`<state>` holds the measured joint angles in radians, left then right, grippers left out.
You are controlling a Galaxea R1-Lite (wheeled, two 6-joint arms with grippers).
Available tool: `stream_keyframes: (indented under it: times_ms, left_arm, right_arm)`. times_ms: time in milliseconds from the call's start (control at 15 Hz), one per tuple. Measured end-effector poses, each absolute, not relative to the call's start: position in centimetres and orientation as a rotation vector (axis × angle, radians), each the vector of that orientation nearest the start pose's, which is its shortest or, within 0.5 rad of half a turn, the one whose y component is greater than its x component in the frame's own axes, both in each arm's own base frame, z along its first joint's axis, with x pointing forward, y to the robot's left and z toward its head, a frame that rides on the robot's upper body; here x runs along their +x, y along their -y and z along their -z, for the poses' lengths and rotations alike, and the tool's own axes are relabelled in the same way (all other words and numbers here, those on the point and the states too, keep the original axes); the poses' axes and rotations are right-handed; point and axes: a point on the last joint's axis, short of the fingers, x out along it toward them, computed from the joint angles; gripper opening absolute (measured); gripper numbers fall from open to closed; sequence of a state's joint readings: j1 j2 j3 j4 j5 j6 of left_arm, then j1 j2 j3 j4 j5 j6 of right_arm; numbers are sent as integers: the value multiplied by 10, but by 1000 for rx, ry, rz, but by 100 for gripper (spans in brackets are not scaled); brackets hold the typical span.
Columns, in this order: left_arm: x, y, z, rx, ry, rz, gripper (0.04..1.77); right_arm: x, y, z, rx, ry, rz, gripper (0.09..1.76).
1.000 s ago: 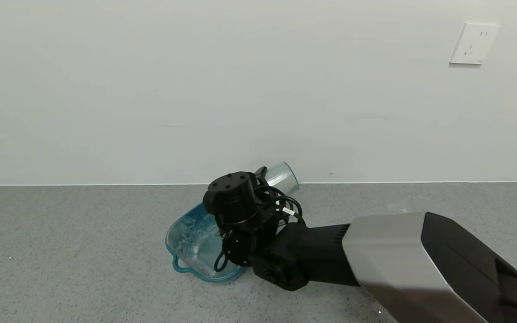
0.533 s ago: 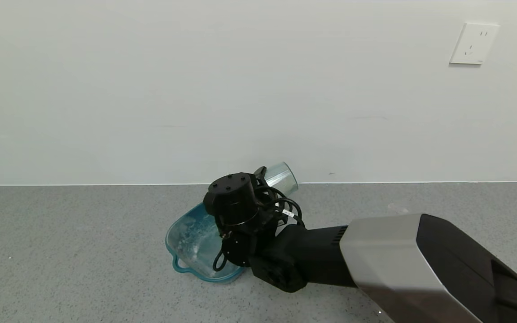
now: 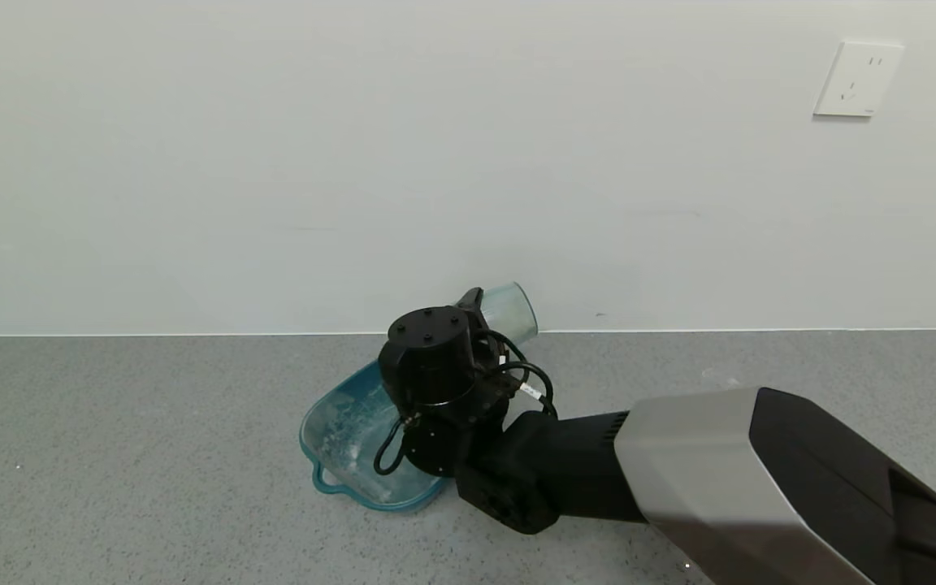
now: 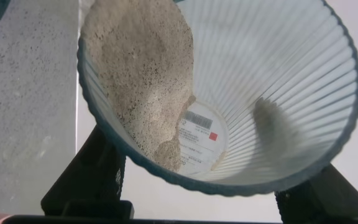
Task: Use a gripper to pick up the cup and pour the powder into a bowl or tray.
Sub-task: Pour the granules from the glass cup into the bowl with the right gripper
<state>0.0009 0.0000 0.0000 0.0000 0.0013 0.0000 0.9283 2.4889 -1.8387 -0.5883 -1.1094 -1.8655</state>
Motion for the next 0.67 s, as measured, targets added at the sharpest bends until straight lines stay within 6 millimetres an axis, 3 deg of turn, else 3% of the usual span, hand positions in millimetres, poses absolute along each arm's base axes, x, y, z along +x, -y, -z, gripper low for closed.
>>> stream_keyframes:
  times_ms: [667]
  left_arm:
    - [-23, 0, -75, 0, 0, -3, 176]
  right_arm:
    - [328, -381, -119, -1653, -135, 205, 133]
